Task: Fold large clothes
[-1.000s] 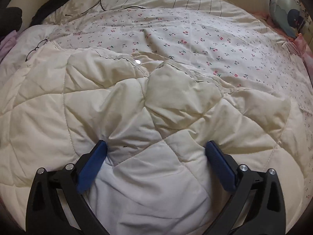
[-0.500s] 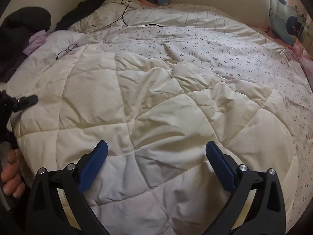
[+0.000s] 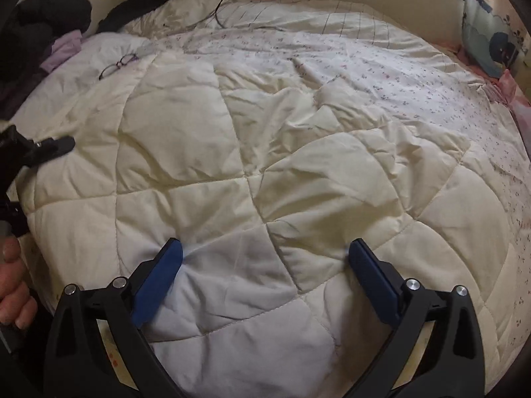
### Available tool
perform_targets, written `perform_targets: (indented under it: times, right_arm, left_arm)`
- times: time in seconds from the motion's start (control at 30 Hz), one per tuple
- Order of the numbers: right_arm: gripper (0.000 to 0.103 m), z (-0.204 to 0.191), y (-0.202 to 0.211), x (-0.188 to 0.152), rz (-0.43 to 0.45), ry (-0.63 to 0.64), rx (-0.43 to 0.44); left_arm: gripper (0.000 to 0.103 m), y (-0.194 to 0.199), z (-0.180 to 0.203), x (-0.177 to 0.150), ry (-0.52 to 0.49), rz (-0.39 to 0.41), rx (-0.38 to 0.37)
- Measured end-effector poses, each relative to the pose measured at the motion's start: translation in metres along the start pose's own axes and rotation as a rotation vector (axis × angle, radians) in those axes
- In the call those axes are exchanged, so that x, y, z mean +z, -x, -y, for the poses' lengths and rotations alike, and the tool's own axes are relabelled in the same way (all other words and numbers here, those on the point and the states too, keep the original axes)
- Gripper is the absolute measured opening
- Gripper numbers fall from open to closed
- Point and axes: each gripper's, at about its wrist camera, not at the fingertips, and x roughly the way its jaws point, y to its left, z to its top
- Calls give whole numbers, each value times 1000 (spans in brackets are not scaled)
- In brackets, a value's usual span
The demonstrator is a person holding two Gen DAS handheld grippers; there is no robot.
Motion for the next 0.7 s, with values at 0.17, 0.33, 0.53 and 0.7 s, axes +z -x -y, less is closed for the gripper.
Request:
perform_targets:
  times: [0.17,0.33,0.53,0.7]
  right_arm:
    - [97,-7,-17,-16,8,29,-49]
    - [97,-5,1,-12,33,42,-64]
    - [97,-6,-20,-27,36,35,-85]
    - [97,1,-21,-25,31,28,-35]
  left_arm:
    - [69,0,16,-6,-110,22,25]
    - [63,3,13,-7,-133,33,30]
    - [55,11,38,-18,-269,79,30]
    - [49,28,87,-37,-449,138,3]
